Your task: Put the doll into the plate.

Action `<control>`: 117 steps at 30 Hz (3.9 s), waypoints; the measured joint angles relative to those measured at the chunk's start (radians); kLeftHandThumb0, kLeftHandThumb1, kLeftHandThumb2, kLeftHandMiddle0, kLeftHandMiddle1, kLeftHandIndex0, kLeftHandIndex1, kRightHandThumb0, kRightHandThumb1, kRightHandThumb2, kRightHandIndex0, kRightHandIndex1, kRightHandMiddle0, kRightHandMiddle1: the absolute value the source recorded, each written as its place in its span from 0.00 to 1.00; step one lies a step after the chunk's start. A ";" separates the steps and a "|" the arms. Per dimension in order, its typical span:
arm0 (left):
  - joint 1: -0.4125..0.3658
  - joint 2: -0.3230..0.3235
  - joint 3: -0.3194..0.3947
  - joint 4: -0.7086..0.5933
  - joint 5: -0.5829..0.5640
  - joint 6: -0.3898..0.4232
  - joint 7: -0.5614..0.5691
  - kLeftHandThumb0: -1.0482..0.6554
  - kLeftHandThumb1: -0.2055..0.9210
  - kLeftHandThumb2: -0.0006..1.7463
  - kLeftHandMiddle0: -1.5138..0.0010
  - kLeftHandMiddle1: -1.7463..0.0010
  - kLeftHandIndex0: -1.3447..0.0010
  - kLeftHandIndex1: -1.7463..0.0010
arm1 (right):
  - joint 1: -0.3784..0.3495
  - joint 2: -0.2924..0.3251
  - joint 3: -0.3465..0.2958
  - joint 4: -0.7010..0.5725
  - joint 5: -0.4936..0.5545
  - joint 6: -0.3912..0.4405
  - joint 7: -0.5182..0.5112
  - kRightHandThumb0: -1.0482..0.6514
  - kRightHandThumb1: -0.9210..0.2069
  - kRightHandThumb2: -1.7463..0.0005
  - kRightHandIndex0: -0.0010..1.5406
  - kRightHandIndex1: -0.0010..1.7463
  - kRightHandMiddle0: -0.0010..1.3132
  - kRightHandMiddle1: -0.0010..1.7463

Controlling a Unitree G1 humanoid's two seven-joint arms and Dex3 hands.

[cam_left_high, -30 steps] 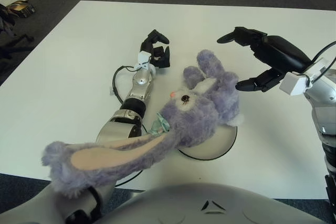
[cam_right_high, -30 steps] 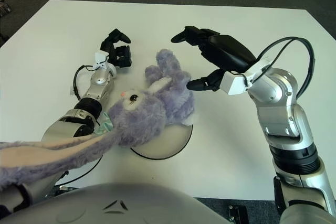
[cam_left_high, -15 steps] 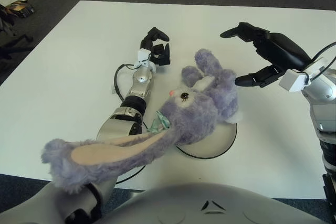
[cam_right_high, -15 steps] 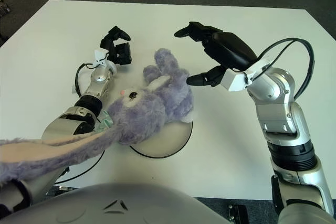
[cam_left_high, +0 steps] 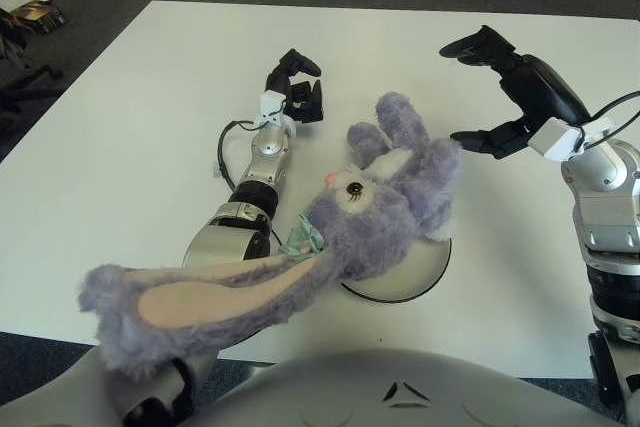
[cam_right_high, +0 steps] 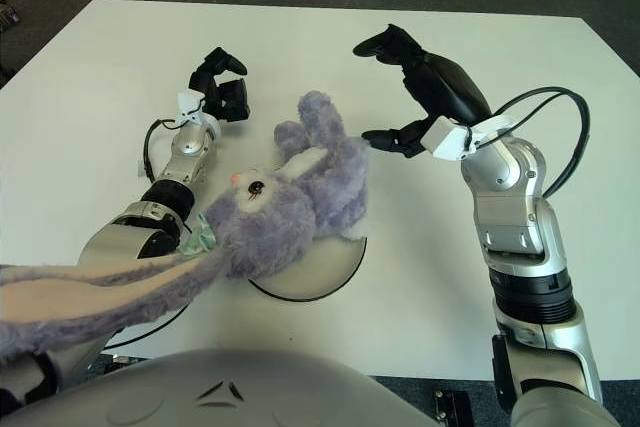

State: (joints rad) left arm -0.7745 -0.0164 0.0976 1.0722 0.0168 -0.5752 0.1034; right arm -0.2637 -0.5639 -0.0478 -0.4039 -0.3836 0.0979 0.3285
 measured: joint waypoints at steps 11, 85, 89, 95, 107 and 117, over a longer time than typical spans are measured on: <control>-0.026 0.020 -0.006 0.001 0.012 0.004 0.001 0.34 0.45 0.76 0.19 0.00 0.54 0.00 | -0.088 0.024 0.000 0.258 -0.109 -0.097 -0.260 0.46 0.70 0.33 0.20 0.48 0.07 0.69; -0.168 0.014 -0.030 0.040 0.042 0.126 0.067 0.34 0.47 0.75 0.19 0.00 0.55 0.00 | -0.315 0.249 -0.235 0.812 0.345 -0.073 -0.535 0.61 0.47 0.31 0.38 0.99 0.28 0.94; -0.169 0.014 -0.027 0.040 0.039 0.144 0.072 0.34 0.46 0.75 0.19 0.00 0.55 0.00 | -0.325 0.263 -0.257 0.906 0.395 -0.167 -0.515 0.61 0.48 0.29 0.32 1.00 0.32 0.98; -0.168 0.009 -0.018 0.028 0.029 0.159 0.080 0.34 0.46 0.76 0.19 0.00 0.55 0.00 | -0.328 0.275 -0.285 1.035 0.459 -0.269 -0.470 0.61 0.49 0.28 0.30 1.00 0.34 1.00; -0.151 -0.005 0.021 -0.024 -0.029 0.156 0.050 0.34 0.45 0.76 0.20 0.00 0.54 0.00 | -0.331 0.284 -0.325 1.101 0.575 -0.337 -0.378 0.61 0.58 0.21 0.37 1.00 0.39 0.99; -0.017 -0.021 0.032 -0.181 -0.082 0.131 -0.029 0.34 0.45 0.76 0.19 0.00 0.54 0.00 | -0.255 0.332 -0.316 0.947 0.610 -0.309 -0.369 0.61 0.68 0.14 0.50 1.00 0.39 0.96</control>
State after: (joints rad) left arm -0.7917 -0.0374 0.1293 0.8911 -0.0653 -0.4440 0.0739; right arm -0.5184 -0.2320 -0.3640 0.5429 0.2262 -0.2108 -0.0402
